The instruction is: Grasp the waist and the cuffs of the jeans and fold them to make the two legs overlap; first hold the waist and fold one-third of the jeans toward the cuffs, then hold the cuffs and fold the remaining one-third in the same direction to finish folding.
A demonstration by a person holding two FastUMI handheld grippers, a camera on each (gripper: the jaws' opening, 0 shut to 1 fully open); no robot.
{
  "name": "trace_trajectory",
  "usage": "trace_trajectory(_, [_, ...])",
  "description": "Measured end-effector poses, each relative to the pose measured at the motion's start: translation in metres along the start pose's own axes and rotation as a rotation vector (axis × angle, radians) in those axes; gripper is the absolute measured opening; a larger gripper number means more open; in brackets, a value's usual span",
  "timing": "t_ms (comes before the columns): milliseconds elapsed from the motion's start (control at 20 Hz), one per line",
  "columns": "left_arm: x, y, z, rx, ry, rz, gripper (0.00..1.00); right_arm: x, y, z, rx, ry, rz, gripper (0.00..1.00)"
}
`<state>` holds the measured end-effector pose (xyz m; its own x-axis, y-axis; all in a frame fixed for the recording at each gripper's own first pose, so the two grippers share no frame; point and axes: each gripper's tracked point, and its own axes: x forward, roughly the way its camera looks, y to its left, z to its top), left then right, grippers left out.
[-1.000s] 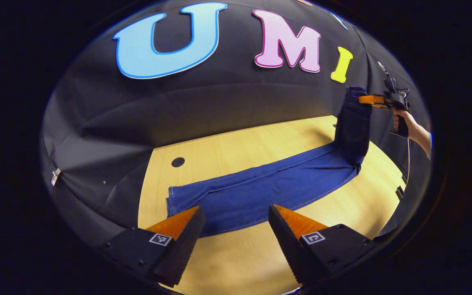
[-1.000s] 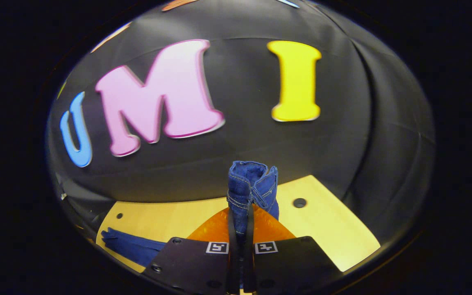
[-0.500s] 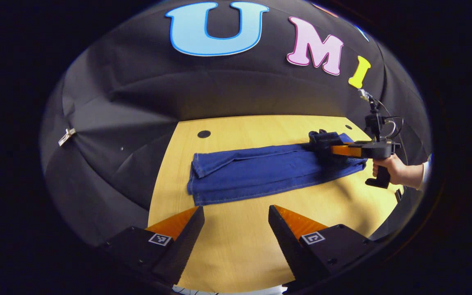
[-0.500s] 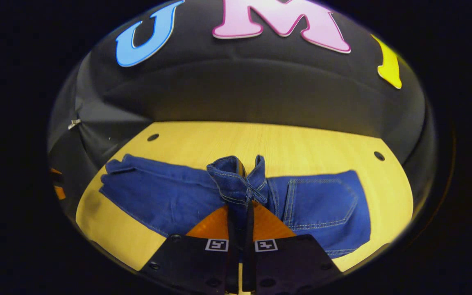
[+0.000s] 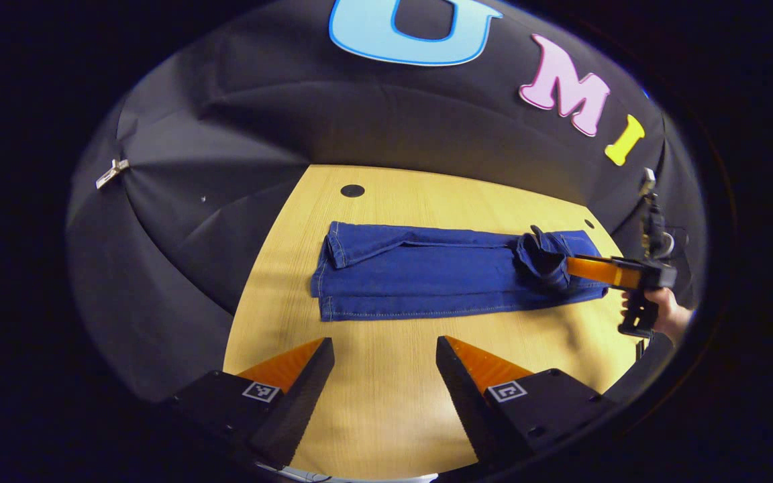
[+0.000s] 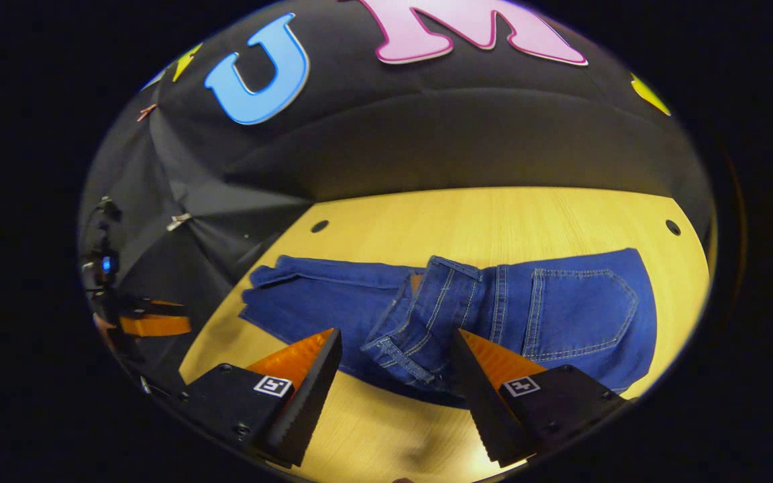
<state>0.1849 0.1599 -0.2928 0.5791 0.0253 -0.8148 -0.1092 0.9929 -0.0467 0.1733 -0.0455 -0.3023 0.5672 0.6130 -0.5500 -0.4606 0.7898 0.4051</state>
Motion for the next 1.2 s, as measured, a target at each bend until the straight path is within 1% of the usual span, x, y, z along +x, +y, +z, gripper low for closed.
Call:
trace_trajectory(100, [0.015, -0.001, 0.01, -0.053, 0.041, -0.019, 0.97, -0.038, 0.004, 0.019, -0.031, -0.044, 0.034, 0.98])
trace_trajectory(200, [0.034, 0.007, 0.028, -0.094, 0.074, 0.001, 0.97, -0.072, -0.004, 0.033, -0.048, -0.086, 0.038, 0.98])
trace_trajectory(300, [0.056, 0.024, 0.039, -0.159, 0.123, 0.039, 0.97, -0.101, -0.022, 0.045, -0.035, -0.129, 0.015, 0.97])
trace_trajectory(400, [0.077, 0.031, 0.05, -0.247, 0.171, 0.053, 0.97, -0.128, -0.041, 0.048, 0.01, -0.157, -0.023, 0.97])
trace_trajectory(450, [0.087, 0.041, 0.053, -0.264, 0.195, 0.072, 0.97, -0.138, -0.052, 0.048, 0.034, -0.165, -0.042, 0.97])
trace_trajectory(550, [0.104, 0.064, 0.056, -0.254, 0.247, 0.146, 0.97, -0.158, -0.079, 0.04, 0.058, -0.171, -0.094, 0.97])
trace_trajectory(650, [0.12, 0.074, 0.052, -0.269, 0.291, 0.189, 0.97, -0.174, -0.104, 0.031, 0.077, -0.164, -0.142, 0.97])
trace_trajectory(750, [0.133, 0.073, 0.041, -0.285, 0.35, 0.198, 0.97, -0.185, -0.126, 0.018, 0.113, -0.15, -0.182, 0.97])
trace_trajectory(850, [0.144, 0.071, 0.029, -0.28, 0.412, 0.203, 0.97, -0.192, -0.145, 0.013, 0.152, -0.142, -0.209, 0.97])
trace_trajectory(900, [0.148, 0.07, 0.023, -0.282, 0.439, 0.21, 0.98, -0.195, -0.151, 0.013, 0.17, -0.141, -0.217, 0.97])
trace_trajectory(950, [0.152, 0.072, 0.015, -0.284, 0.468, 0.234, 0.99, -0.196, -0.156, 0.015, 0.182, -0.144, -0.22, 0.97])
trace_trajectory(1000, [0.153, 0.075, 0.014, -0.258, 0.473, 0.245, 0.99, -0.197, -0.158, 0.018, 0.188, -0.147, -0.221, 0.97])
trace_trajectory(1100, [0.151, 0.073, 0.018, -0.232, 0.496, 0.241, 0.99, -0.197, -0.164, 0.023, 0.199, -0.145, -0.215, 0.97])
trace_trajectory(1200, [0.155, 0.073, 0.017, -0.229, 0.484, 0.244, 1.0, -0.191, -0.171, 0.026, 0.208, -0.131, -0.205, 0.97])
